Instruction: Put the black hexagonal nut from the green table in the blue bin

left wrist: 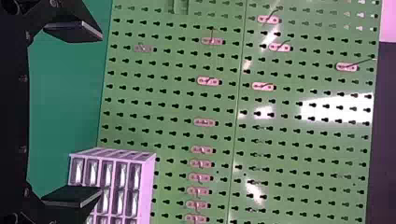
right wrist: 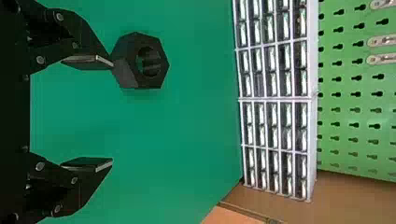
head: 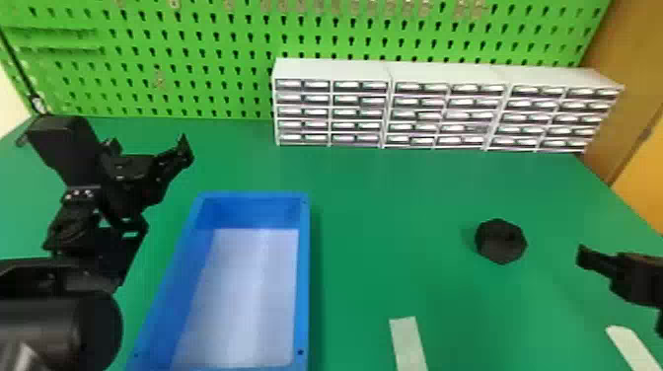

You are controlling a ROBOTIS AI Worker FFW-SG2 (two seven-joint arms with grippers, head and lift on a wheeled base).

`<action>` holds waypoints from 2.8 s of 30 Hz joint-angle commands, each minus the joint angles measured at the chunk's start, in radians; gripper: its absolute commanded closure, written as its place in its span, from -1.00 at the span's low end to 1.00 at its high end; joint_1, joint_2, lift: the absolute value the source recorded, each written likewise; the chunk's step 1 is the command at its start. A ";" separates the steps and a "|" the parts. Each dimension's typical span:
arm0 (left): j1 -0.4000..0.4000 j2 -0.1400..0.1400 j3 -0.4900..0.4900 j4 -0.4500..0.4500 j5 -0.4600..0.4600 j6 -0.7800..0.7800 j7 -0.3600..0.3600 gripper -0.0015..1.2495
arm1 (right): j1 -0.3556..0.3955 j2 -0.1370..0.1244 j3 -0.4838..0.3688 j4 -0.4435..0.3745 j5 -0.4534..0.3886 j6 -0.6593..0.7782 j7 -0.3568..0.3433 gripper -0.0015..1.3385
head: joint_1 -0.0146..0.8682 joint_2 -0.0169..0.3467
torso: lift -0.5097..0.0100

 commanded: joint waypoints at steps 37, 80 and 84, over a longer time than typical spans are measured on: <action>-0.005 0.002 -0.011 0.003 0.000 0.012 0.000 -0.80 | -0.240 -0.058 0.088 0.357 0.007 -0.049 0.002 -0.22 | 0.60 -0.86 | 0.59; -0.003 0.002 -0.019 0.006 0.003 0.021 0.000 -0.80 | -0.446 -0.121 0.261 0.676 -0.086 -0.040 0.002 -0.23 | 0.60 -0.86 | 0.59; -0.003 0.002 -0.019 0.006 0.003 0.021 0.000 -0.80 | -0.453 -0.121 0.269 0.704 -0.086 -0.062 0.003 -0.23 | 0.60 -0.86 | 0.59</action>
